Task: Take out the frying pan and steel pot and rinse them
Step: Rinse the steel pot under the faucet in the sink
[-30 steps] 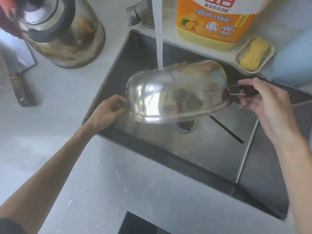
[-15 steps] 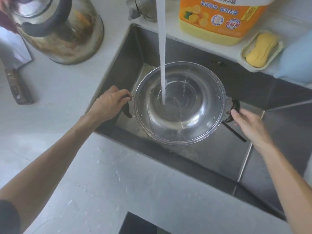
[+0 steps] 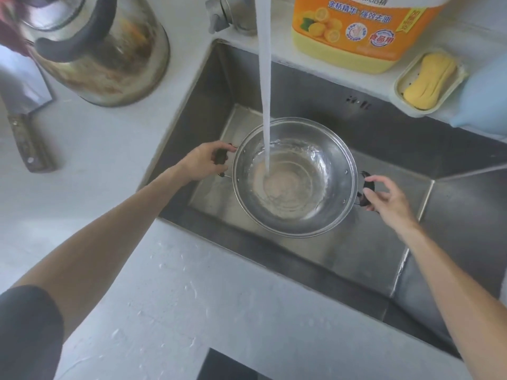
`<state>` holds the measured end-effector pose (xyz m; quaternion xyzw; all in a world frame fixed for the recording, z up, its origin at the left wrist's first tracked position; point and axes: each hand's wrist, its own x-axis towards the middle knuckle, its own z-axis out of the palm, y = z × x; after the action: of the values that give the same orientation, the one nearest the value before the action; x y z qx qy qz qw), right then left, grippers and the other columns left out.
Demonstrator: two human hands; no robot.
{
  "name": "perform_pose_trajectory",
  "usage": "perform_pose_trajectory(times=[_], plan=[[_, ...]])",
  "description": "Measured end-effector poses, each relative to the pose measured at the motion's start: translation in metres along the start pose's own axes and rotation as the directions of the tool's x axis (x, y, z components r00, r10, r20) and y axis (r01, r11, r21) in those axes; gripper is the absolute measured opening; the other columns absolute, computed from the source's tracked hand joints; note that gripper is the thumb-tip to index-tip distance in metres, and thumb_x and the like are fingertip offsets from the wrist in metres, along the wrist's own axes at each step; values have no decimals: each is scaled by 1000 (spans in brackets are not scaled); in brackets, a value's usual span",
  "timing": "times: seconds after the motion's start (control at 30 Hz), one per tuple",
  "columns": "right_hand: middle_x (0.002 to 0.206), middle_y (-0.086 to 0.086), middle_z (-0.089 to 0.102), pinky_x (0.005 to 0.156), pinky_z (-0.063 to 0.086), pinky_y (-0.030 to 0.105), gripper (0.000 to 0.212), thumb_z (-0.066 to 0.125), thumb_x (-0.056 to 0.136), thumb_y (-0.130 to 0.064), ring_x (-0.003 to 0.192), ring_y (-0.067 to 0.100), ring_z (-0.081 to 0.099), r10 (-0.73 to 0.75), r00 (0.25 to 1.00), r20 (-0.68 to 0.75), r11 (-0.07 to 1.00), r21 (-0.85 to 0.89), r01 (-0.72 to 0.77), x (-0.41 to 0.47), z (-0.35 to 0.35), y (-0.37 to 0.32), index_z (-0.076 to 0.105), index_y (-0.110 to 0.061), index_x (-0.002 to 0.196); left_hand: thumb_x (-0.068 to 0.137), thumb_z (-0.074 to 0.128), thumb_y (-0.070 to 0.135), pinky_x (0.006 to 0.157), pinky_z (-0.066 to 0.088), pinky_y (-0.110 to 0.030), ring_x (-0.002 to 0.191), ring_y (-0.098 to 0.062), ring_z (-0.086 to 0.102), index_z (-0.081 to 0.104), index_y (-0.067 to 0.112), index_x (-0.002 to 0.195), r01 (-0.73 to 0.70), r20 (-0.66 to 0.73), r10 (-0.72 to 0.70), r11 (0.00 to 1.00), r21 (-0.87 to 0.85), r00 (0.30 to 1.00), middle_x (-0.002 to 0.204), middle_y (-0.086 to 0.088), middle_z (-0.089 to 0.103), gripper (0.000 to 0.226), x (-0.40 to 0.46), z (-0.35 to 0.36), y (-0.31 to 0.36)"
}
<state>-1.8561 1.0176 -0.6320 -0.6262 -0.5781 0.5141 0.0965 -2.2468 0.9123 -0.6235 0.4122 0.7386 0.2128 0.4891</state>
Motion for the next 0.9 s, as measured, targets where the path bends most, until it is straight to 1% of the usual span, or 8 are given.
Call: perform_pose_trajectory(times=[0.13, 0.23, 0.47, 0.53, 0.6, 0.67, 0.73, 0.9], plan=[[60, -10, 70, 61, 52, 12, 35, 59, 89, -9, 49, 2, 62, 28, 999, 27, 1000, 6, -28, 4, 6, 15, 56, -44, 91, 79, 64, -8, 71, 55, -14, 90, -22, 57, 53, 11, 130, 31, 75, -39, 993, 113, 996, 114, -12, 57, 56, 16, 2, -8], [68, -3, 71, 69, 53, 18, 39, 61, 87, -10, 53, 5, 64, 29, 999, 39, 1000, 10, -30, 5, 11, 19, 56, -49, 90, 78, 65, -5, 87, 53, -29, 102, -25, 60, 54, 16, 129, 67, 34, -74, 981, 180, 997, 130, -6, 57, 57, 20, 7, -14], [82, 6, 70, 77, 54, 26, 43, 62, 86, -10, 59, 8, 67, 15, 997, 75, 1000, 23, -17, 5, 12, 21, 55, -52, 90, 78, 64, -4, 80, 46, -23, 103, -24, 59, 54, 19, 128, 122, -93, -110, 983, 137, 990, 124, -12, 58, 56, 15, 14, -13], [83, 6, 70, 77, 54, 25, 44, 63, 86, -11, 60, 8, 68, 28, 997, 77, 999, 19, -29, 4, 12, 22, 54, -55, 88, 81, 65, 3, 84, 46, -17, 104, -20, 60, 52, 16, 129, 20, -207, 7, 992, 128, 978, 119, -7, 59, 52, 8, 6, 5], [84, 6, 71, 78, 52, 24, 44, 63, 86, -11, 60, 8, 68, 38, 996, 86, 999, 20, -40, 4, 12, 22, 54, -54, 87, 84, 64, 12, 79, 47, -10, 90, -9, 61, 53, 18, 126, -170, -410, 191, 982, 88, 892, 103, 3, 61, 44, -3, -10, 35], [83, 3, 71, 79, 51, 22, 43, 63, 86, -12, 59, 9, 68, 42, 995, 90, 999, 17, -44, 5, 11, 20, 54, -54, 87, 84, 61, 17, 72, 47, -10, 75, 1, 58, 53, 24, 121, -329, -595, 317, 940, 92, 738, 84, 13, 58, 38, -12, -34, 70], [84, 3, 71, 72, 48, 12, 42, 64, 86, -12, 57, 6, 67, 40, 995, 94, 999, 3, -40, 8, 10, 19, 54, -52, 88, 83, 61, 24, 68, 44, -8, 69, 5, 56, 51, 28, 120, -345, -673, 352, 926, 151, 650, 77, 15, 55, 39, -8, -58, 97], [82, 3, 70, 66, 45, 7, 48, 63, 85, -9, 54, 4, 66, 51, 993, 106, 998, -29, -48, 8, 10, 19, 54, -57, 83, 85, 59, 40, 76, 49, -21, 72, -2, 60, 54, 29, 126, -168, -573, 315, 941, 295, 756, 85, 11, 62, 43, 26, -82, 117]])
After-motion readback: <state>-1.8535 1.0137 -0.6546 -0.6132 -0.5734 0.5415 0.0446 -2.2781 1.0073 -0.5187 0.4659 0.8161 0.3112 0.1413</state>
